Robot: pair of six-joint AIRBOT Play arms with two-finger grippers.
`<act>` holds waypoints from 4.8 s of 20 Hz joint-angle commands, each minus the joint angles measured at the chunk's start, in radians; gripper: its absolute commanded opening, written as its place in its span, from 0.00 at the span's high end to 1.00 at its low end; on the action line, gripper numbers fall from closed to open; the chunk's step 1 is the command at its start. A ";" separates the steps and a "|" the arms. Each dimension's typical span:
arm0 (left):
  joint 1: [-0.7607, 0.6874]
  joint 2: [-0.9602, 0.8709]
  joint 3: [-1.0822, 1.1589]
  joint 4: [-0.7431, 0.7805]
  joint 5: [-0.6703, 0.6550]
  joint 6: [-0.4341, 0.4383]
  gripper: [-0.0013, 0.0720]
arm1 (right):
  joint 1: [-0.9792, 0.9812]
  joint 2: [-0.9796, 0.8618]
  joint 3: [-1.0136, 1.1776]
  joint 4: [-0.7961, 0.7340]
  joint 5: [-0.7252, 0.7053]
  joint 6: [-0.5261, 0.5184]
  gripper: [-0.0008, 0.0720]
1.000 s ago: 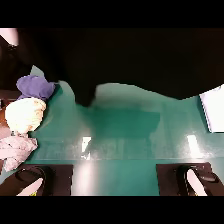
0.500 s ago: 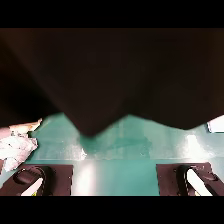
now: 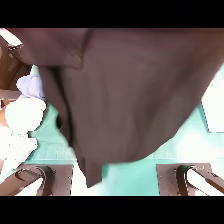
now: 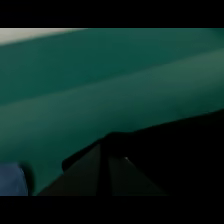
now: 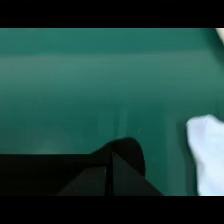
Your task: Fold the shirts.
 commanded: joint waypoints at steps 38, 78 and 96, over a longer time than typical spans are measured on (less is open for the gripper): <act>0.217 -0.130 -1.079 -0.185 0.199 0.014 0.23 | 0.163 -0.019 -0.618 0.008 -0.218 -0.006 0.53; 0.217 0.098 -0.552 -0.249 0.090 0.014 0.95 | 0.050 0.193 -0.834 0.008 -0.235 -0.101 0.97; 0.217 0.135 0.451 -0.747 0.113 0.015 0.95 | 0.048 0.483 0.105 -0.145 -0.304 -0.039 0.97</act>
